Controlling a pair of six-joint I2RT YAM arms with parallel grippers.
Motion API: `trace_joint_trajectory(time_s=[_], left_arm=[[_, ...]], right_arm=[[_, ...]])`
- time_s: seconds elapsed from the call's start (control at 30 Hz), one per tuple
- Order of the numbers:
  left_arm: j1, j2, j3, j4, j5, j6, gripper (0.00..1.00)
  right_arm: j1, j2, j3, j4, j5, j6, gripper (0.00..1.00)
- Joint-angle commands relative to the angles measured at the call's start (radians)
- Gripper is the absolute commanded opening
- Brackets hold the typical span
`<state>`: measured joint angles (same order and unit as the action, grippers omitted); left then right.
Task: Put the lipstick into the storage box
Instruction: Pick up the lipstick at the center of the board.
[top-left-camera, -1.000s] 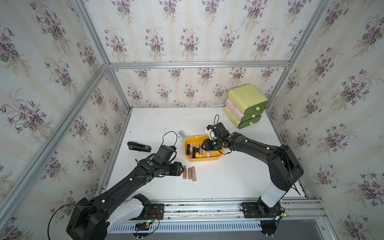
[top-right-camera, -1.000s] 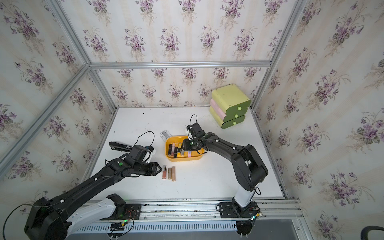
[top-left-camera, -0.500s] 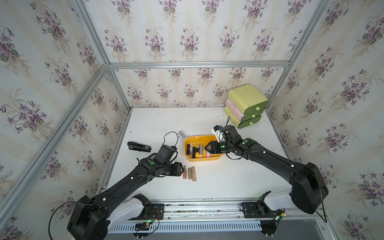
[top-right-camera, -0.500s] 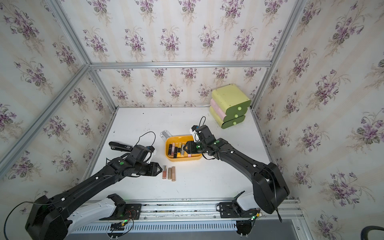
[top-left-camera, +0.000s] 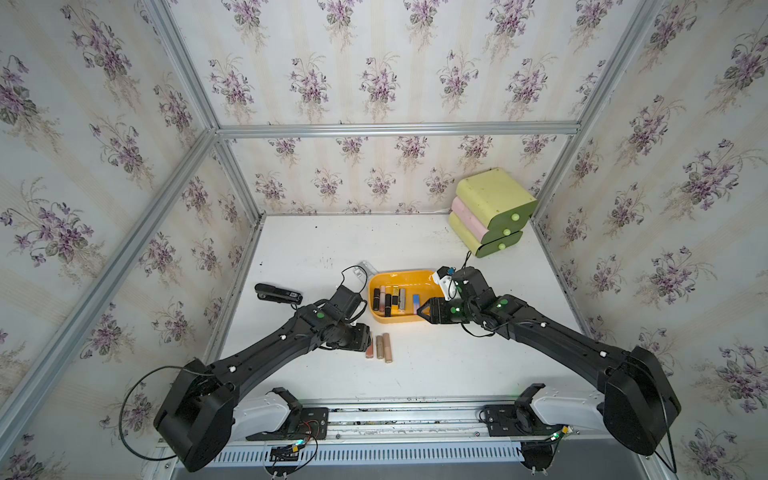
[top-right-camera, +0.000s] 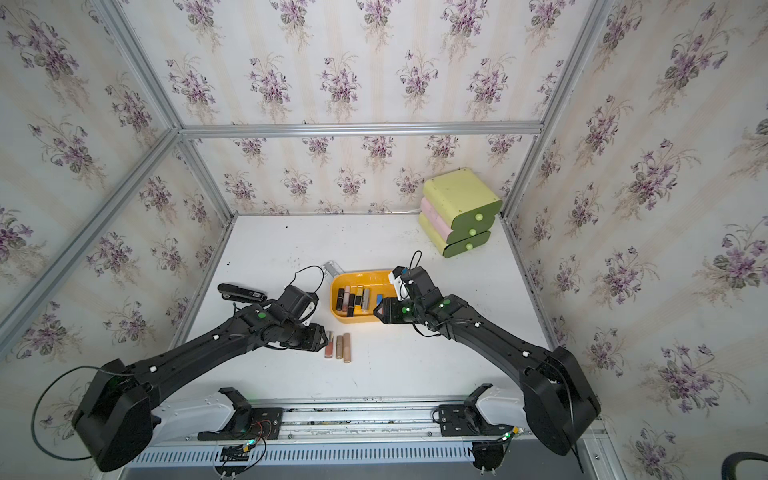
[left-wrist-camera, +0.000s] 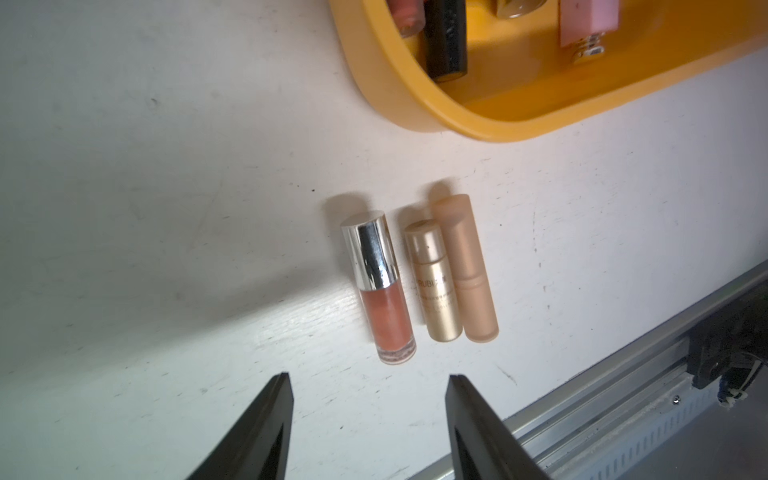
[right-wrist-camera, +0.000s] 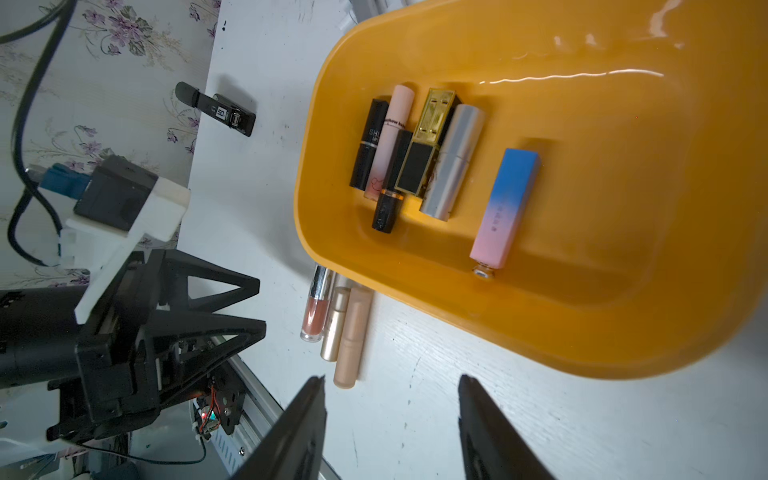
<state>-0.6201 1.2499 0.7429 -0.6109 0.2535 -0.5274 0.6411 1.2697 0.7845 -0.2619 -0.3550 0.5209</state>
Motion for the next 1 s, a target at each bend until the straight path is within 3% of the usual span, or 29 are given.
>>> trace_joint_trajectory(time_s=[0.0, 0.33, 0.37, 0.53, 0.97], left_arm=[[-0.004, 0.045, 0.027, -0.009, -0.023, 0.025, 0.58], [-0.015, 0.205, 0.109, -0.03, -0.054, 0.046, 0.56], [-0.017, 0.217, 0.117, -0.03, -0.058, 0.048, 0.51], [-0.03, 0.277, 0.148, -0.045, -0.08, 0.05, 0.47], [-0.067, 0.392, 0.202, -0.083, -0.153, 0.055, 0.44]], right_arm=[[0.001, -0.007, -0.006, 0.03, -0.004, 0.003, 0.55], [0.001, -0.007, -0.014, 0.027, 0.0, -0.018, 0.56], [0.0, -0.007, -0.015, 0.027, 0.002, -0.021, 0.56], [0.001, -0.007, -0.022, 0.033, 0.002, -0.025, 0.56], [0.001, -0.012, -0.02, 0.028, 0.005, -0.035, 0.56]])
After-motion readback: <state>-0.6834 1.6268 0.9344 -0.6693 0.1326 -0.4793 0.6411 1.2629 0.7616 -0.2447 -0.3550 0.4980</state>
